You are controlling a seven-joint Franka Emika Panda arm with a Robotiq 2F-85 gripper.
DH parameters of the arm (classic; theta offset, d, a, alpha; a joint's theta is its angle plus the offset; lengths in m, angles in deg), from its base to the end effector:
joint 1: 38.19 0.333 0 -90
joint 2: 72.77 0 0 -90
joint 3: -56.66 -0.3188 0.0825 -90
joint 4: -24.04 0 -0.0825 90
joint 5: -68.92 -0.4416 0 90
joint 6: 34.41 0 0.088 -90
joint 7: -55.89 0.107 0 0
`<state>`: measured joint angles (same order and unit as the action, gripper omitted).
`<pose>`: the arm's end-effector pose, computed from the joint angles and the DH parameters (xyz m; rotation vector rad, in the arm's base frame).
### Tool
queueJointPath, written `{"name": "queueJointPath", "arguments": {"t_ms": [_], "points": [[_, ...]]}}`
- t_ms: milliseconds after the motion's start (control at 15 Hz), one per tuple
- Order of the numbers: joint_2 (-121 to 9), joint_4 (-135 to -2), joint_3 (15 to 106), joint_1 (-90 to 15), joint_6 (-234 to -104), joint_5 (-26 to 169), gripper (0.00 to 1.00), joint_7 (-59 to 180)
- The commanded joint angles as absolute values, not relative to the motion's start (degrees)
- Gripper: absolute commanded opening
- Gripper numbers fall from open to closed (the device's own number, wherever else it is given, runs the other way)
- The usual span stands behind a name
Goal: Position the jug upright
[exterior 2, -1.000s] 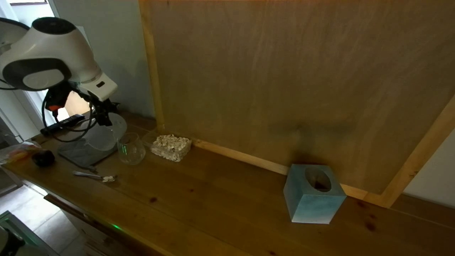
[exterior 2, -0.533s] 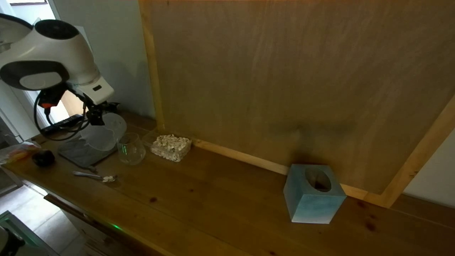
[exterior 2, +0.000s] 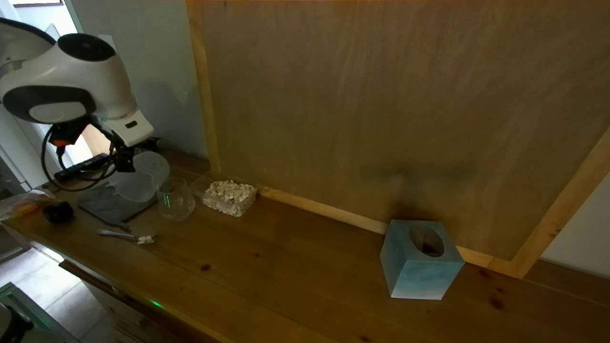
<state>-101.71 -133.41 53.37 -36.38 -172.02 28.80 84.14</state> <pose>0.4179 0.0394 0.3507 -2.3756 1.1442 -0.0189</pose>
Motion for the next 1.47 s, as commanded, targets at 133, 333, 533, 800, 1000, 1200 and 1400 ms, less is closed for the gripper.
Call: {"name": "queueJointPath", "arguments": {"t_ms": [133,333,533,800,1000,1200,1400], "points": [[-99.22,-133.36,54.0,-35.43,-173.02,21.09,1.0,81.23],[-98.03,-133.36,53.53,-35.73,-174.02,18.66,0.96,79.58],[-97.7,-133.37,52.88,-35.96,-175.57,18.99,0.69,78.53],[-97.76,-133.37,52.28,-35.86,-177.19,19.68,0.41,78.09],[-97.85,-133.37,51.98,-35.88,-177.36,20.38,0.2,77.75],[-98.74,-133.2,50.52,-36.35,-177.83,22.63,0.03,79.26],[-100.15,-133.18,48.84,-36.12,-179.29,25.13,0.0,78.79]]}}
